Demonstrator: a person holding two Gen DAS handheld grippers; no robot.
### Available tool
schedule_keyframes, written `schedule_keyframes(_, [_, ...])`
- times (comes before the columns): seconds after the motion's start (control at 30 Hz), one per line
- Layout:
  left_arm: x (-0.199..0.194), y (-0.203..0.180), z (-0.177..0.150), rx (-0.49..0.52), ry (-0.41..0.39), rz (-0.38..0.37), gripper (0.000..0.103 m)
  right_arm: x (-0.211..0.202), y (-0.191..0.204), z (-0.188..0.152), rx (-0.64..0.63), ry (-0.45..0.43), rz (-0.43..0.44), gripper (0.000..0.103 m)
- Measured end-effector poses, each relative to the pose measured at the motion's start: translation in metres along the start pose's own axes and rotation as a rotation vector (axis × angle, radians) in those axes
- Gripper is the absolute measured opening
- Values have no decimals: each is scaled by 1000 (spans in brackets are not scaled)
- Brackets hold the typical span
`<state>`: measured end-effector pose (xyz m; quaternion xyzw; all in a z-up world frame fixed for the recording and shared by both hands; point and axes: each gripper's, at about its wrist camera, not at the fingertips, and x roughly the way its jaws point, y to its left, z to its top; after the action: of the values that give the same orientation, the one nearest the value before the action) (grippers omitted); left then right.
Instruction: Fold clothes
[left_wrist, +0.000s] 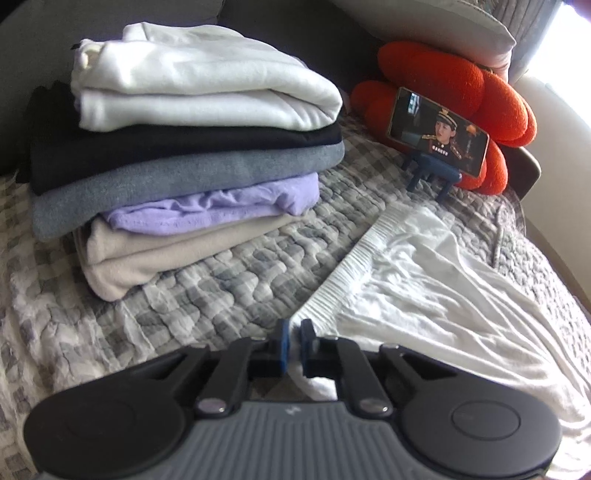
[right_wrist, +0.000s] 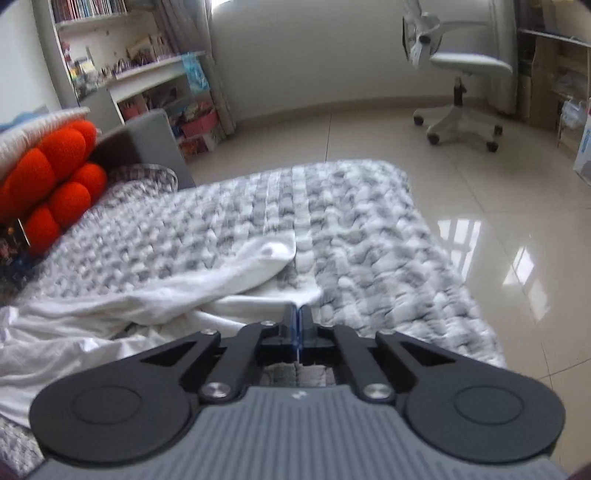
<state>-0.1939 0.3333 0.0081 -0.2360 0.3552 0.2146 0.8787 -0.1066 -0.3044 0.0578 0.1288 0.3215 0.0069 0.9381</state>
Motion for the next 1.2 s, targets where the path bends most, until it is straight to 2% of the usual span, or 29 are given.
schedule_keyframes(0.1, [-4, 5, 0, 2, 3, -11, 6, -44, -4, -1, 1, -53, -12, 1])
schedule_keyframes(0.23, [-7, 9, -5, 23, 14, -16, 6, -79, -15, -20, -1, -30, -87, 1])
schedule_keyframes(0.4, [-9, 13, -6, 42, 5, -19, 6, -67, -22, -64, 8, 91, -126, 1])
schedule_keyframes(0.47, [-10, 15, -5, 42, 5, -19, 6, -64, -23, -74, 32, 105, -126, 1])
schedule_keyframes(0.7, [-21, 11, 7, 74, -30, -41, 6, -93, -19, -56, 42, -39, -98, 1])
schedule_keyframes(0.97, [-11, 21, -5, 108, 9, 3, 7, -88, -38, -105, 25, 182, -172, 1])
schedule_keyframes(1.0, [-10, 19, -5, 122, 4, 8, 7, -89, -37, -101, 4, 178, -176, 2])
schedule_keyframes(1.03, [-9, 18, -4, 132, 3, 10, 7, -90, -35, -96, -21, 168, -178, 10])
schedule_keyframes(1.1, [-7, 16, -4, 150, 10, 4, 7, -89, -31, -78, -94, 123, -178, 14])
schedule_keyframes(1.17, [-6, 16, -6, 161, 11, 7, 8, -84, -26, -60, -171, 82, -164, 24])
schedule_keyframes(1.2, [-6, 16, -6, 164, 9, 9, 8, -77, -25, -54, -213, 80, -147, 44])
